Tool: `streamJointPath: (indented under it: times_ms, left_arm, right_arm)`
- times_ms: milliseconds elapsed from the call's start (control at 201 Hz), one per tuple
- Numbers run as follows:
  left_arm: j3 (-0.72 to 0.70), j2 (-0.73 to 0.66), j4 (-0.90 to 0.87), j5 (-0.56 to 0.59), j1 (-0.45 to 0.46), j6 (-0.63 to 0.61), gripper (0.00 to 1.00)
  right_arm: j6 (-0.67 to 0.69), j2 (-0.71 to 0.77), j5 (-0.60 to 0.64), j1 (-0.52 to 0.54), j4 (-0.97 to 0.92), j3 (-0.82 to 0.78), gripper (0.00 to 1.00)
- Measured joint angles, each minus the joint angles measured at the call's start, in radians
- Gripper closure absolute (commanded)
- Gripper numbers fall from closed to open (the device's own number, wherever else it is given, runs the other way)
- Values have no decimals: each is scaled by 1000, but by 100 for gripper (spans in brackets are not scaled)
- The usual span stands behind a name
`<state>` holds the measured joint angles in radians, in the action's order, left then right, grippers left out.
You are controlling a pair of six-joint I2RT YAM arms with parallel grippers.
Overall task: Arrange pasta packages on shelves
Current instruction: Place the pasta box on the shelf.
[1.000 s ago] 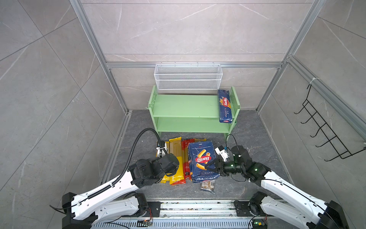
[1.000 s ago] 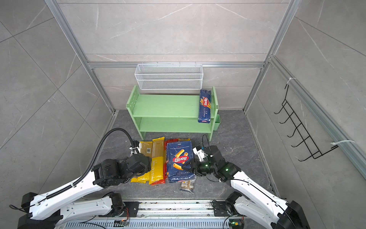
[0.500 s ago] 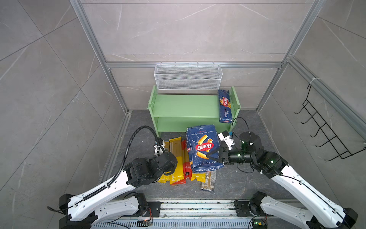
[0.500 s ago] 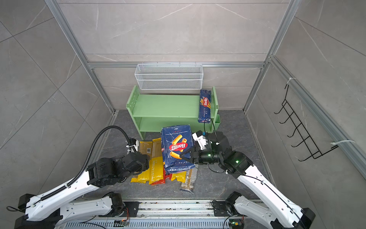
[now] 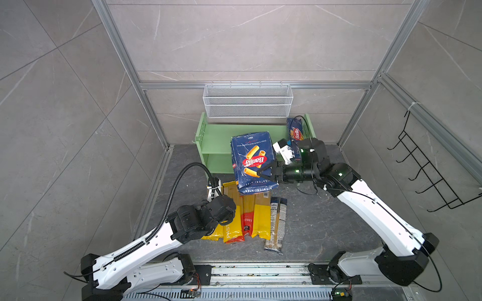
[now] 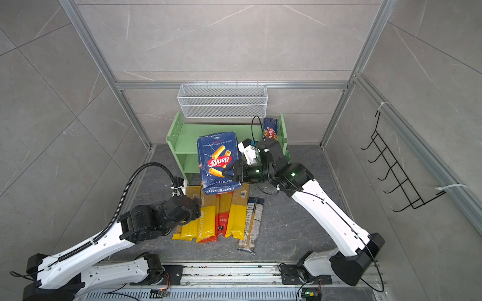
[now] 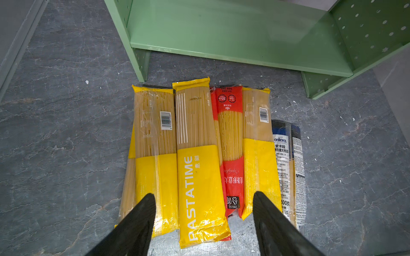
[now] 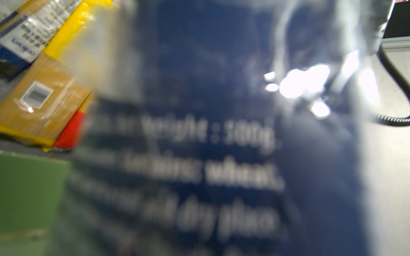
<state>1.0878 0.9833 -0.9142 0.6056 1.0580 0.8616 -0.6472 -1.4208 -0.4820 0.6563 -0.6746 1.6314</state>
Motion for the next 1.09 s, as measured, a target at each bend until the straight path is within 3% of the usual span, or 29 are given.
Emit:
streamJointPath:
  times_ms: [483, 761, 1095]
  left_arm:
    - [-34, -23, 89, -92, -116, -77, 29]
    - [-27, -11, 108, -153, -178, -115, 29]
    - [15, 56, 119, -205, -222, -156, 29]
  right_arm:
    - [58, -290, 50, -173, -122, 356, 69]
    - [88, -495, 55, -206, -222, 637, 69]
    - [101, -566, 66, -264, -327, 719, 66]
